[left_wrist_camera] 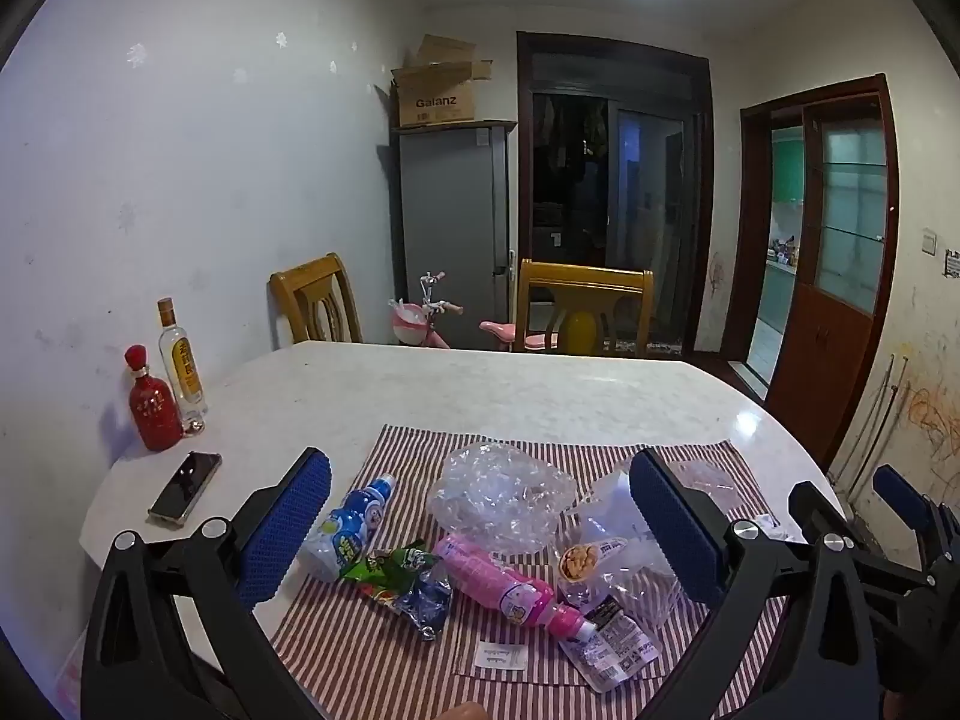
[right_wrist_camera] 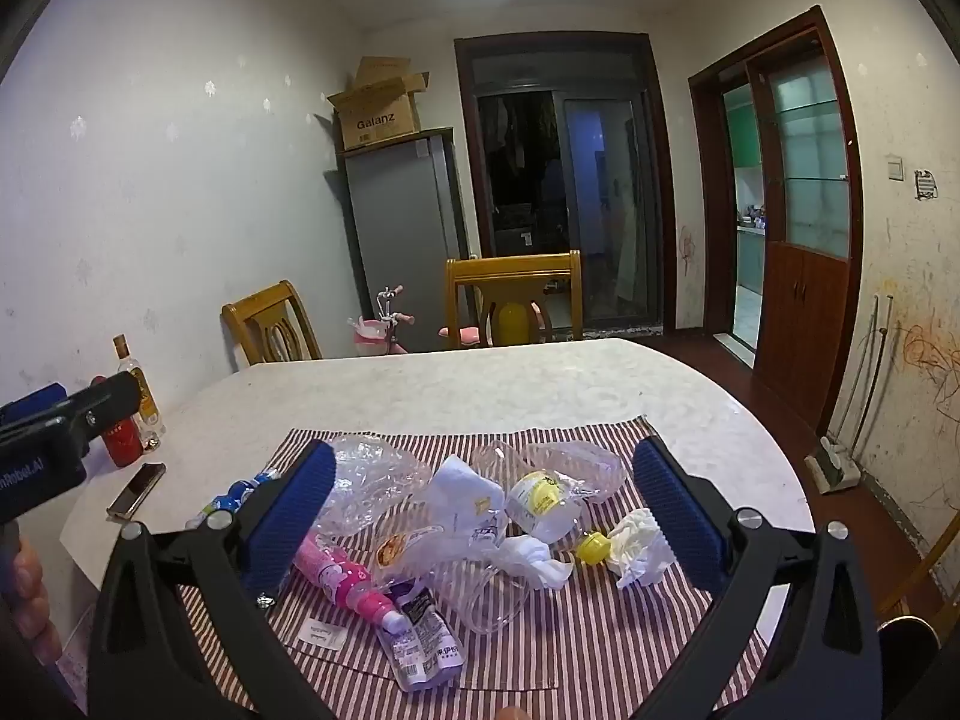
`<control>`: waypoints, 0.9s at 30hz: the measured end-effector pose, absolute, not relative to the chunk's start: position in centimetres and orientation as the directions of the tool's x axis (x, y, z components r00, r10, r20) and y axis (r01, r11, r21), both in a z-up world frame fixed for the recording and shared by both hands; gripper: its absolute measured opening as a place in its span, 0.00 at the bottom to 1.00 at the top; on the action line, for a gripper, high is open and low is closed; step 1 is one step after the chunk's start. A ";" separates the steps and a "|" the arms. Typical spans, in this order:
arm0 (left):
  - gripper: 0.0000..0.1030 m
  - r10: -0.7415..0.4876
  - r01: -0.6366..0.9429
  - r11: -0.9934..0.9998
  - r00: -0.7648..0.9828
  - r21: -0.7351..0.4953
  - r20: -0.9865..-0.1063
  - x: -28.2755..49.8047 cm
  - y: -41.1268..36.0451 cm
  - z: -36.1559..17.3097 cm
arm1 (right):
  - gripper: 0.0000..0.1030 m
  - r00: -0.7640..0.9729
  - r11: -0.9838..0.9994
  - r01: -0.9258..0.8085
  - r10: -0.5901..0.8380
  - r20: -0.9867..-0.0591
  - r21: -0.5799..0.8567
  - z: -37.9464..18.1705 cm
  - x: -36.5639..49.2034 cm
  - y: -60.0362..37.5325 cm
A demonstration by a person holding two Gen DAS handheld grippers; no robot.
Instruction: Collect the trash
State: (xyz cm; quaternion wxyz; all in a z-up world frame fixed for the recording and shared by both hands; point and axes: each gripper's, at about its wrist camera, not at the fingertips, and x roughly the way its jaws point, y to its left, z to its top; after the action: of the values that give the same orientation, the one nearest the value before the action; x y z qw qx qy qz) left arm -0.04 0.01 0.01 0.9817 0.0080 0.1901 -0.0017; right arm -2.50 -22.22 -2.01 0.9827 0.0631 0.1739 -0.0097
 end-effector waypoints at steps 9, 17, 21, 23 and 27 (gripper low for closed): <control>0.94 -0.002 0.006 1.000 0.924 0.009 -0.381 0.0 0.1 0.1 | 0.97 0.941 0.992 0.036 0.008 -0.338 0.124 -1.9 -2.7 -22.3; 0.94 -0.002 0.006 1.000 0.924 0.008 -0.383 0.0 0.1 0.1 | 0.97 0.939 0.992 0.040 0.002 -0.343 0.117 -1.9 -2.5 -22.1; 0.94 -0.002 0.006 1.000 0.923 0.007 -0.385 -0.1 0.0 -0.2 | 0.97 0.939 0.992 0.040 0.002 -0.345 0.116 -1.9 -2.6 -22.0; 0.94 -0.003 0.006 1.000 0.923 0.007 -0.385 -0.2 -0.1 -0.2 | 0.97 0.938 0.993 0.039 0.003 -0.346 0.115 -1.9 -2.6 -22.0; 0.94 -0.004 0.007 1.000 0.923 0.006 -0.386 -0.1 0.0 -0.2 | 0.97 0.939 0.993 0.040 0.002 -0.344 0.114 -2.0 -2.5 -22.0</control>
State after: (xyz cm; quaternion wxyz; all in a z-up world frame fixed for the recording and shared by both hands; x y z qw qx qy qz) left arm -0.14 -0.04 -0.24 0.9805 0.0034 0.1966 -0.0028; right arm -2.49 -21.96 -2.05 0.9828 0.0597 0.1744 -0.0096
